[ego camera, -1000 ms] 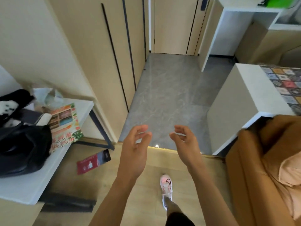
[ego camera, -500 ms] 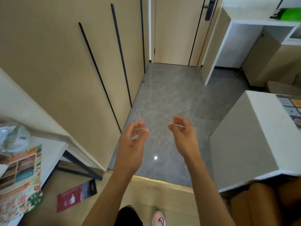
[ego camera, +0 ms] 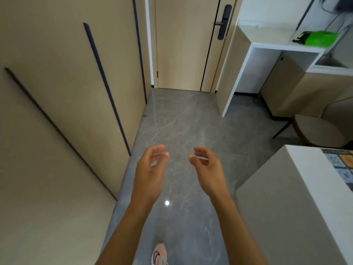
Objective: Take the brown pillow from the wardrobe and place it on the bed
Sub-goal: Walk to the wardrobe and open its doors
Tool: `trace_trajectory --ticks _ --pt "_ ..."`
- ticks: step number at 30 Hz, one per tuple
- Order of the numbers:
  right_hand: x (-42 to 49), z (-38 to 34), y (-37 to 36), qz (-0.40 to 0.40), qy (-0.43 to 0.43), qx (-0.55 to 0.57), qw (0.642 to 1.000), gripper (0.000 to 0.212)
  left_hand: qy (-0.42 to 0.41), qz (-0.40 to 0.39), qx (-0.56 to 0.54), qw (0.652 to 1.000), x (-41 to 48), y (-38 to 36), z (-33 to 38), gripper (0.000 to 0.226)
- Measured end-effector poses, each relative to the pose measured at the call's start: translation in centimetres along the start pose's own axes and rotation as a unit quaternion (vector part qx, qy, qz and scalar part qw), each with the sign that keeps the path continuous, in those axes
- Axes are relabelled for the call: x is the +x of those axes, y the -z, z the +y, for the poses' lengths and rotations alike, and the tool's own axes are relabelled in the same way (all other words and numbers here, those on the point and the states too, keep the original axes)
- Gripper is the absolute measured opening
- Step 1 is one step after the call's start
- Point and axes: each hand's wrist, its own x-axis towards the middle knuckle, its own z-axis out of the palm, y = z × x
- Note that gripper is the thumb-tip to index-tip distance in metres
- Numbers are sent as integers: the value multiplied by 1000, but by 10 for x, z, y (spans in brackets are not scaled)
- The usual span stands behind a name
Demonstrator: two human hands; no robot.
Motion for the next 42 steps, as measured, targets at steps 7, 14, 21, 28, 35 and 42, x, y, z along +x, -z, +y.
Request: trace_trajectory --ticks 7,14,21,28,35,42 --pt "134 -24 -14 22 10 -6 1000 30 -6 -18 -8 1000 147 -45 19 24" --pt "298 -36 -42 -53 31 -11 998 33 11 61 -9 998 288 -84 15 20" --pt "456 -100 -85 -182 94 -7 979 27 2 208 -18 978 411 -97 47 22" --pt "560 -166 -179 -301 148 10 942 26 -8 320 -14 947 510 -71 63 22" --pt "630 -225 -298 -407 193 20 893 18 -21 416 -26 909 606 -23 66 24" --pt "648 -284 -403 -519 268 -25 811 27 -2 523 -2 852 639 12 73 24"
